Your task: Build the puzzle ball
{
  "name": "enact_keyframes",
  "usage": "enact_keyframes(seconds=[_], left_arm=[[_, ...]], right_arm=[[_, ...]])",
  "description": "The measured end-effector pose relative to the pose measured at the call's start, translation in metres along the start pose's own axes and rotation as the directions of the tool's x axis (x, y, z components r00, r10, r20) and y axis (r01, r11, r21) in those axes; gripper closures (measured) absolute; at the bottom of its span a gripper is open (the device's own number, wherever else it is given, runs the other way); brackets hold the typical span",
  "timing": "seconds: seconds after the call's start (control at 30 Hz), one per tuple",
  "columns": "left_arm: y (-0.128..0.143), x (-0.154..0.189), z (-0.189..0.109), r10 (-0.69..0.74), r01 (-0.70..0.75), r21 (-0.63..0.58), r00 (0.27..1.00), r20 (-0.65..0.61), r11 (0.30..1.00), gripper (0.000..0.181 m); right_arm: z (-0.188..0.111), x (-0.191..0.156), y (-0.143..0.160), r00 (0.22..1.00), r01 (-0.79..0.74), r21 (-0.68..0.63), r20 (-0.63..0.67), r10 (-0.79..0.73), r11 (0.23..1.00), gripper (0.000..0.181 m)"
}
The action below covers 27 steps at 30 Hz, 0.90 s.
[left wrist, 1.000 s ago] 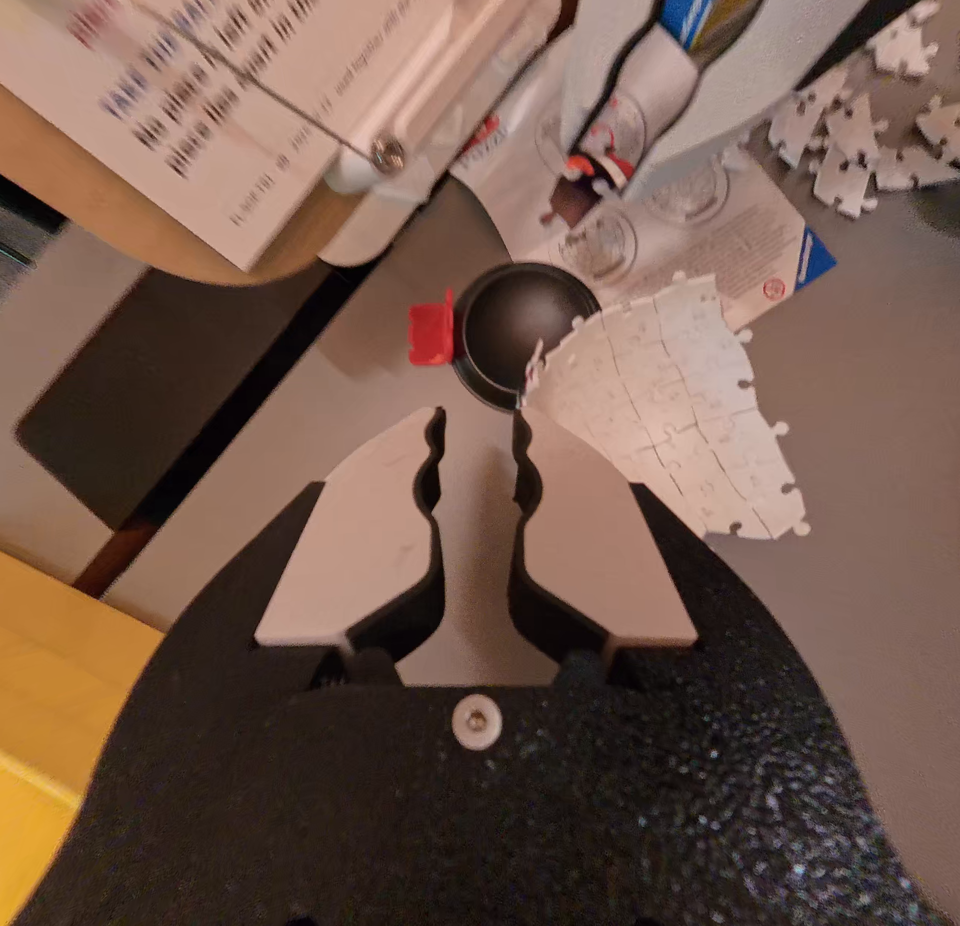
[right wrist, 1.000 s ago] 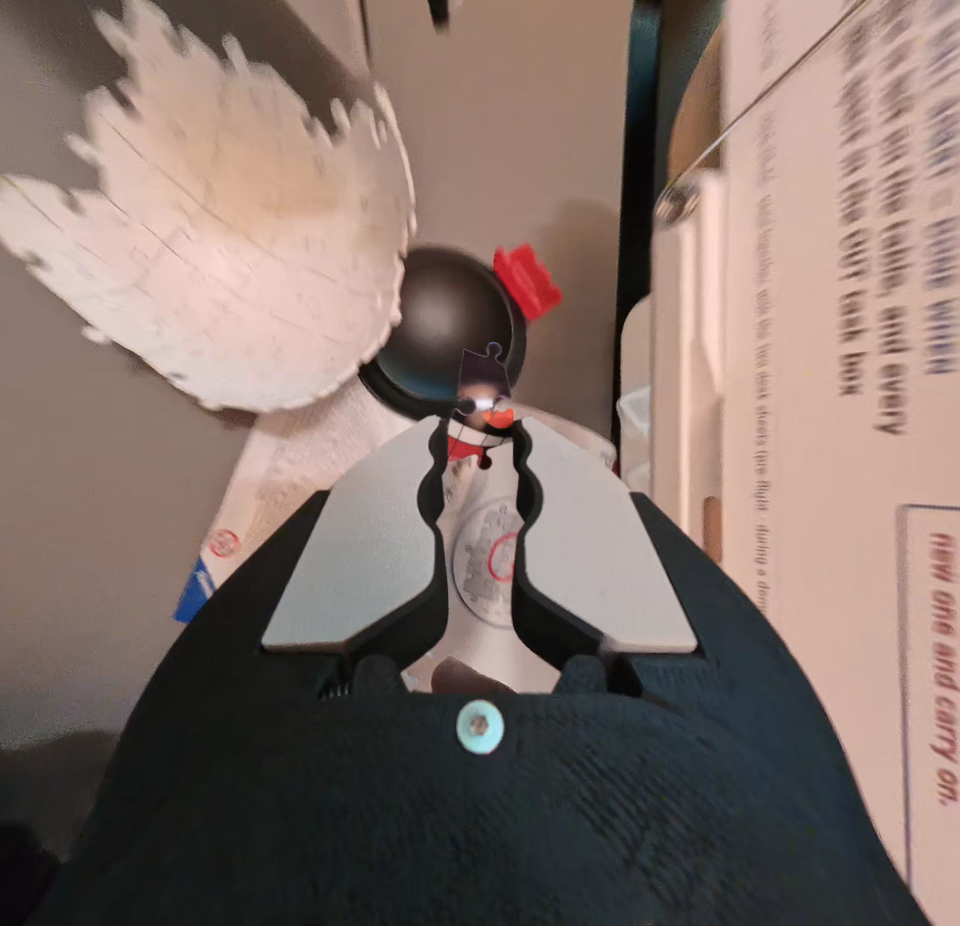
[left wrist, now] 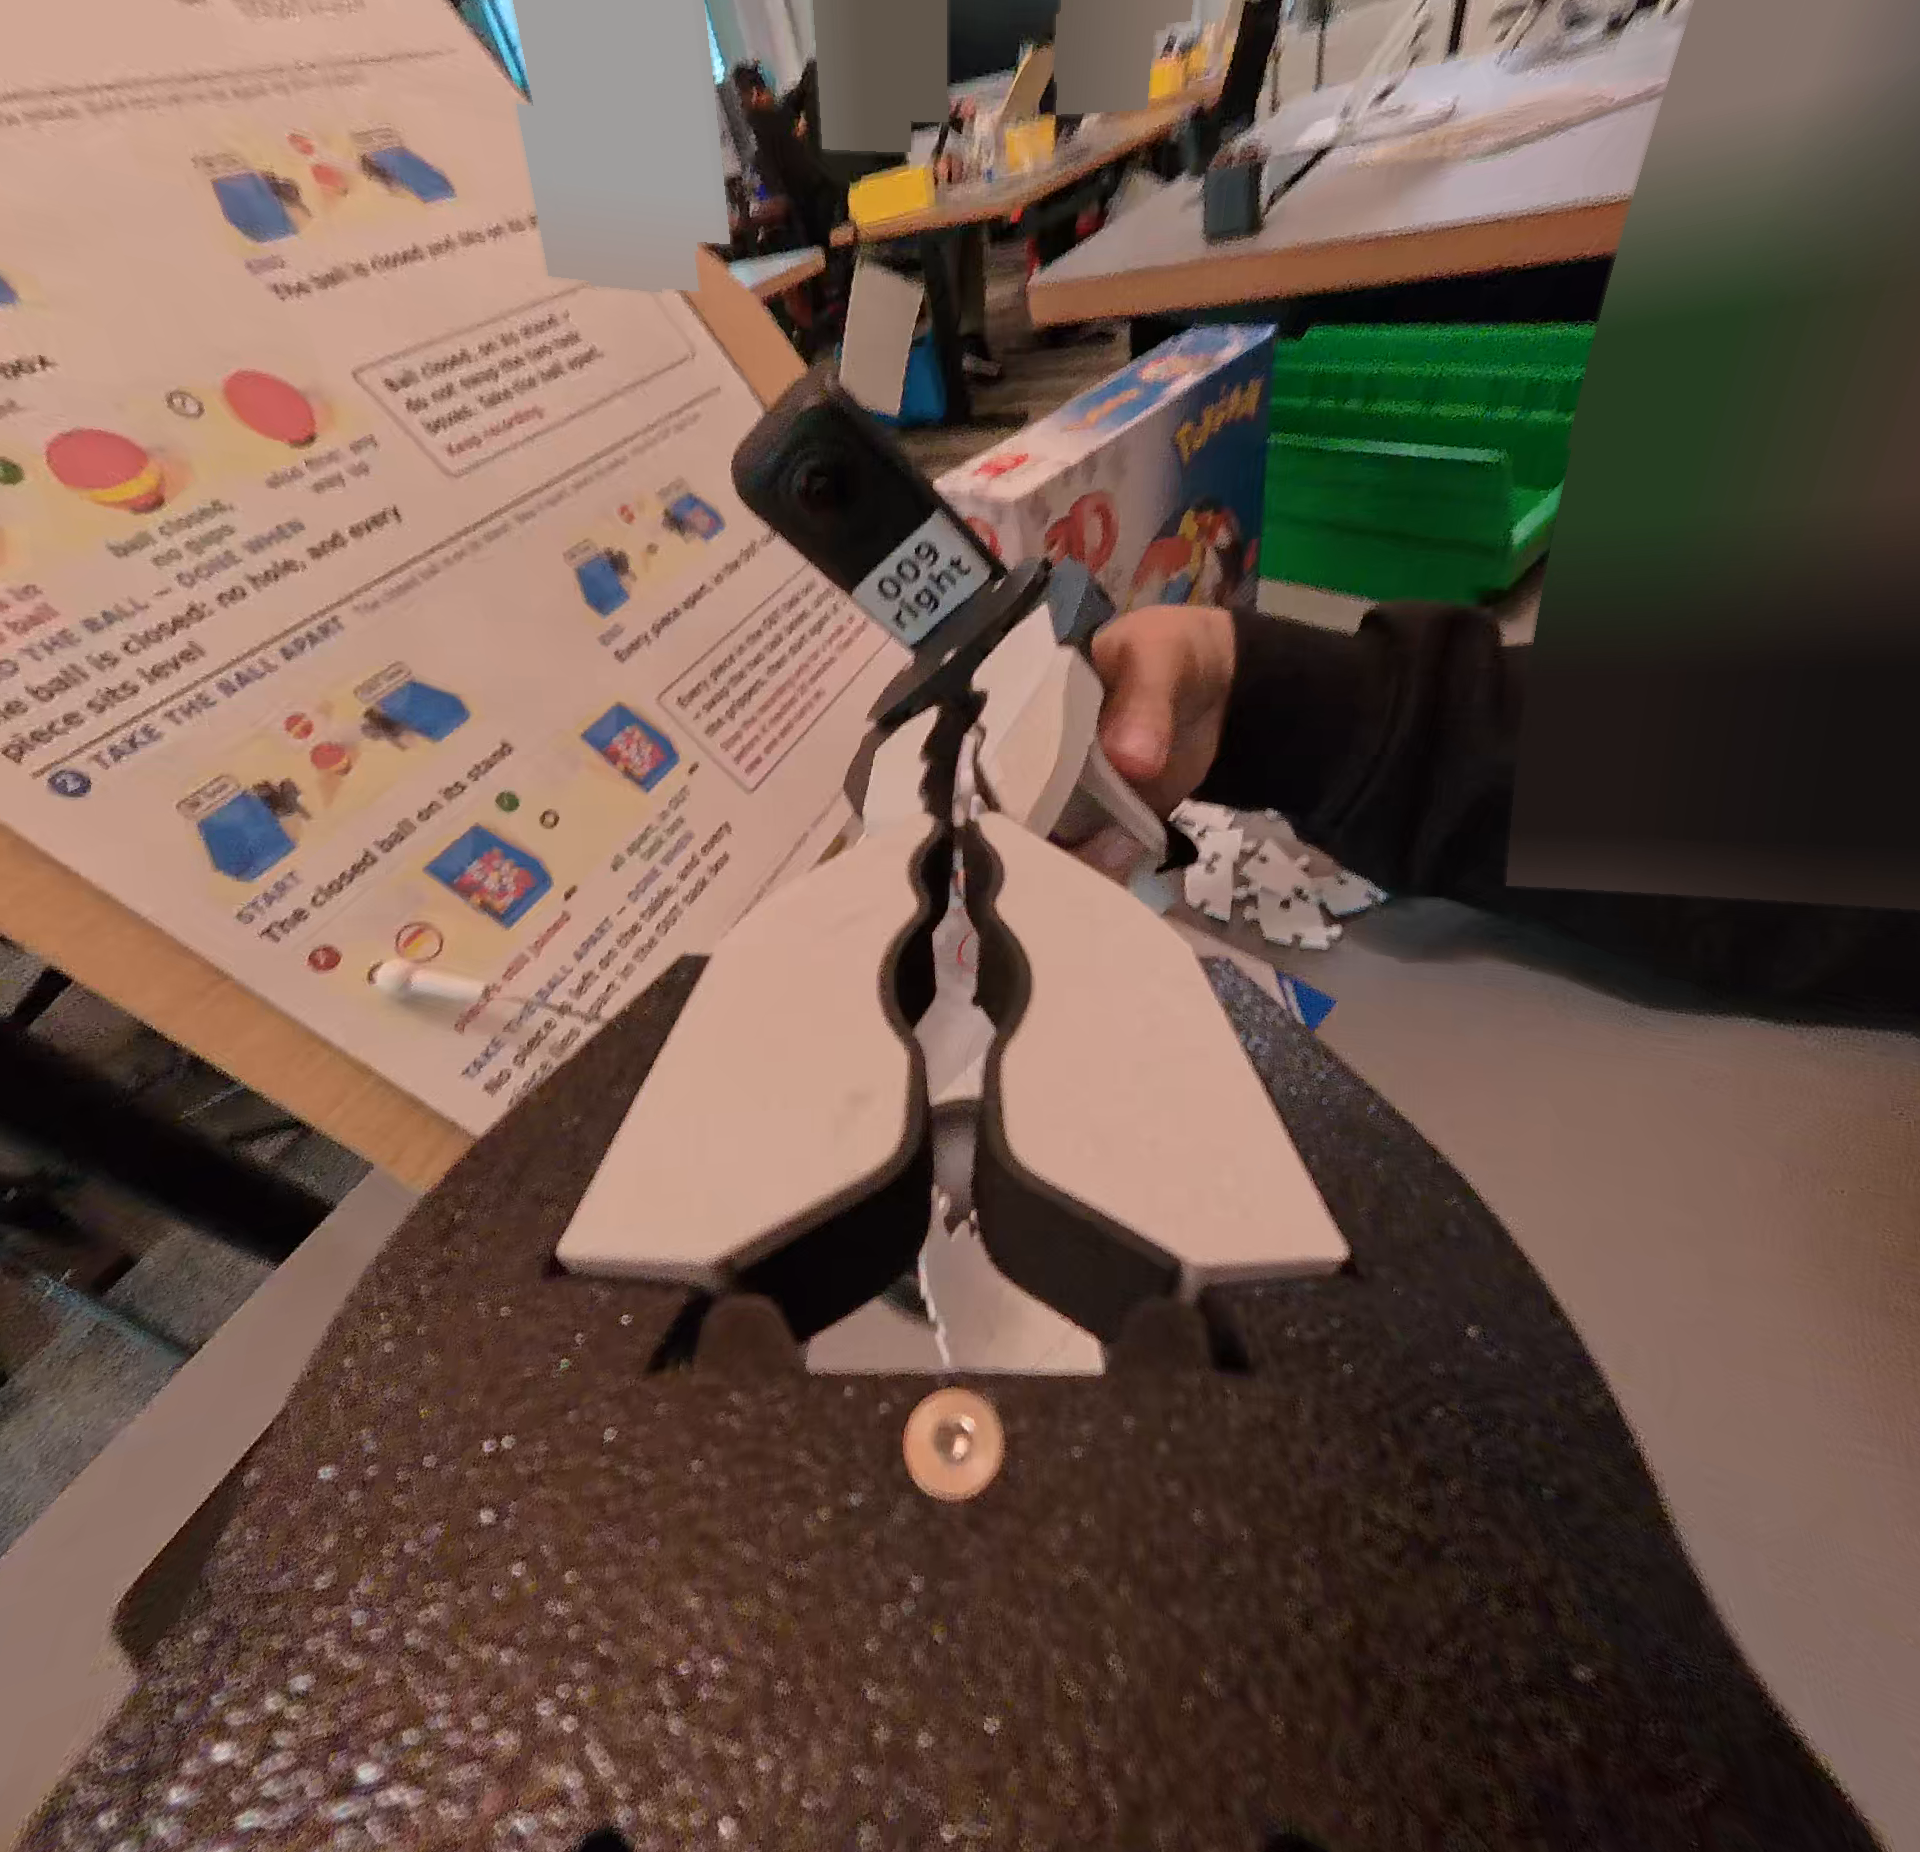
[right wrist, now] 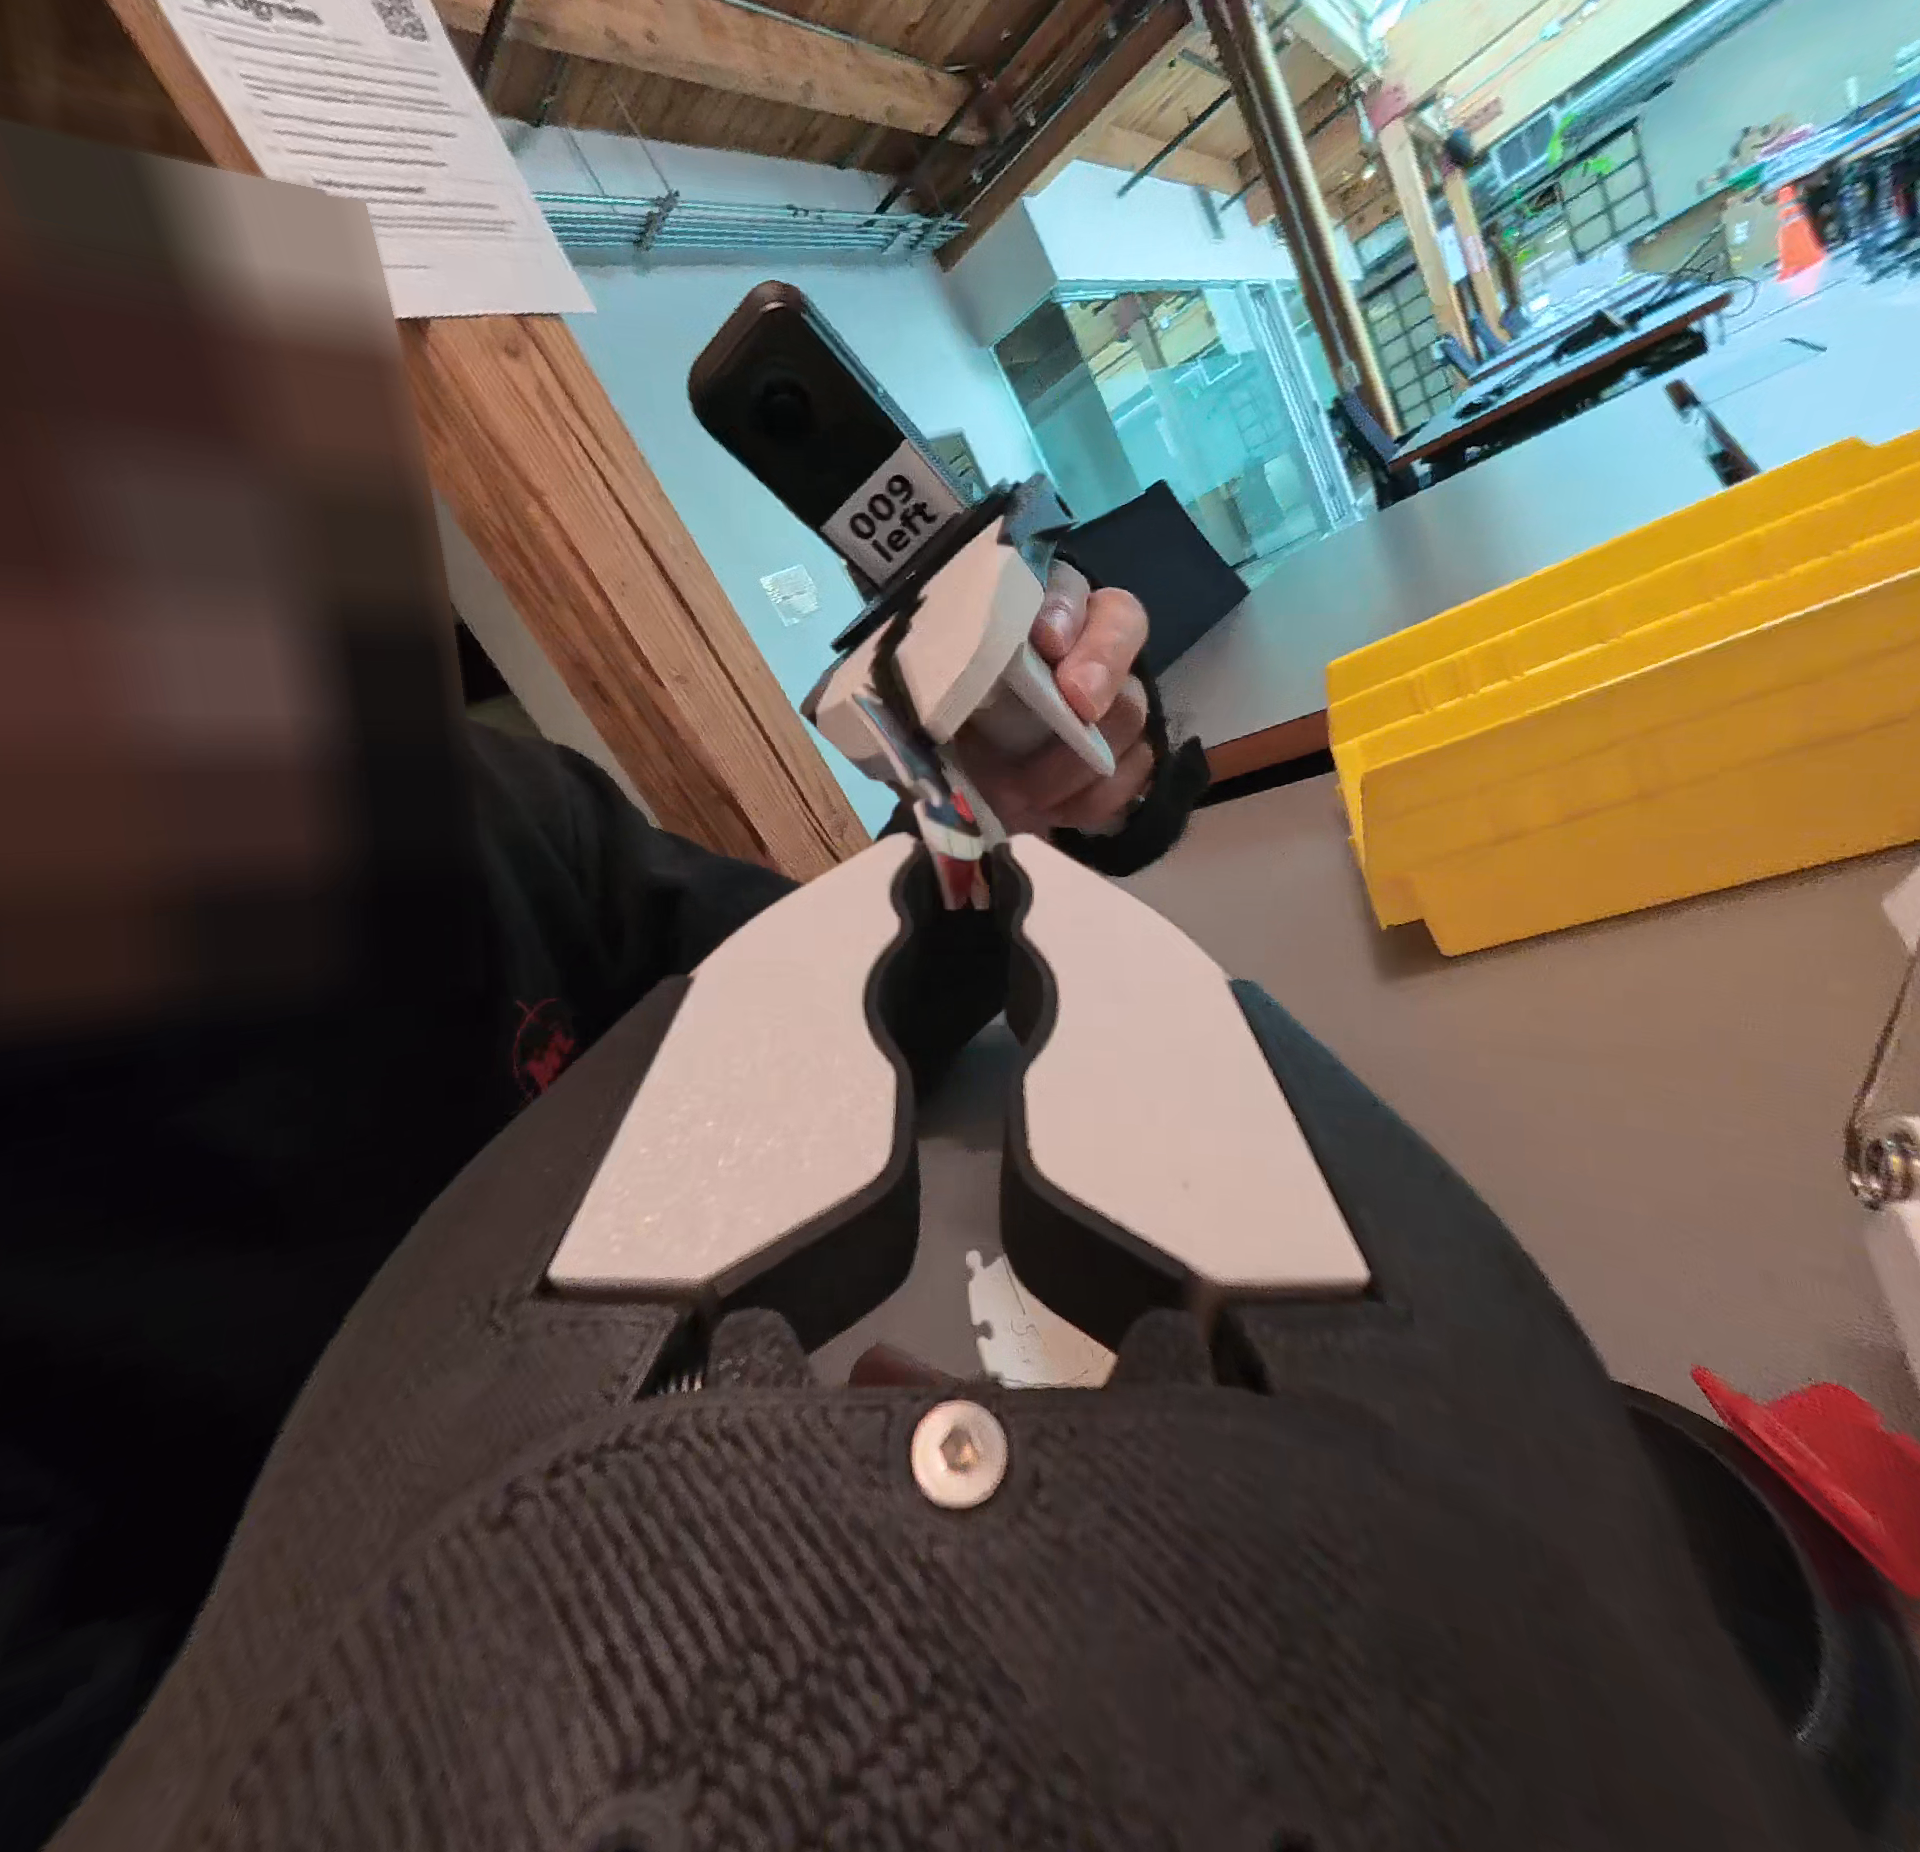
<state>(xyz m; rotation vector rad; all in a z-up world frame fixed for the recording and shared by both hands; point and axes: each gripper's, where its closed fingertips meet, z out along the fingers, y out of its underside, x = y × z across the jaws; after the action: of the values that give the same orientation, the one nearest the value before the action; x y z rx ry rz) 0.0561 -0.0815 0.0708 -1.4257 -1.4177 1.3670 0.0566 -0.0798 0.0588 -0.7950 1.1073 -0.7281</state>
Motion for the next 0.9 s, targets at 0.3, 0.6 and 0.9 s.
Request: enact_keyframes(seconds=[0.3, 0.6, 0.9], left_arm=[[0.043, -0.01, 0.0, -0.039, 0.05, -0.29, 0.998, 0.044, 0.956, 0.18], [0.067, -0.008, 0.006, -0.005, 0.026, -0.424, 0.999, 0.051, 0.905, 0.18], [0.076, -0.014, 0.008, -0.007, 0.043, -0.428, 0.996, 0.086, 0.903, 0.157]], right_arm=[[-0.001, 0.019, 0.002, 0.916, 0.27, -0.199, -0.249, -0.315, 0.942, 0.161], [-0.005, 0.045, 0.036, 0.678, 0.406, -0.628, -0.28, -0.68, 0.664, 0.171], [-0.016, 0.052, 0.032, 0.729, 0.357, -0.56, -0.333, -0.598, 0.747, 0.179]])
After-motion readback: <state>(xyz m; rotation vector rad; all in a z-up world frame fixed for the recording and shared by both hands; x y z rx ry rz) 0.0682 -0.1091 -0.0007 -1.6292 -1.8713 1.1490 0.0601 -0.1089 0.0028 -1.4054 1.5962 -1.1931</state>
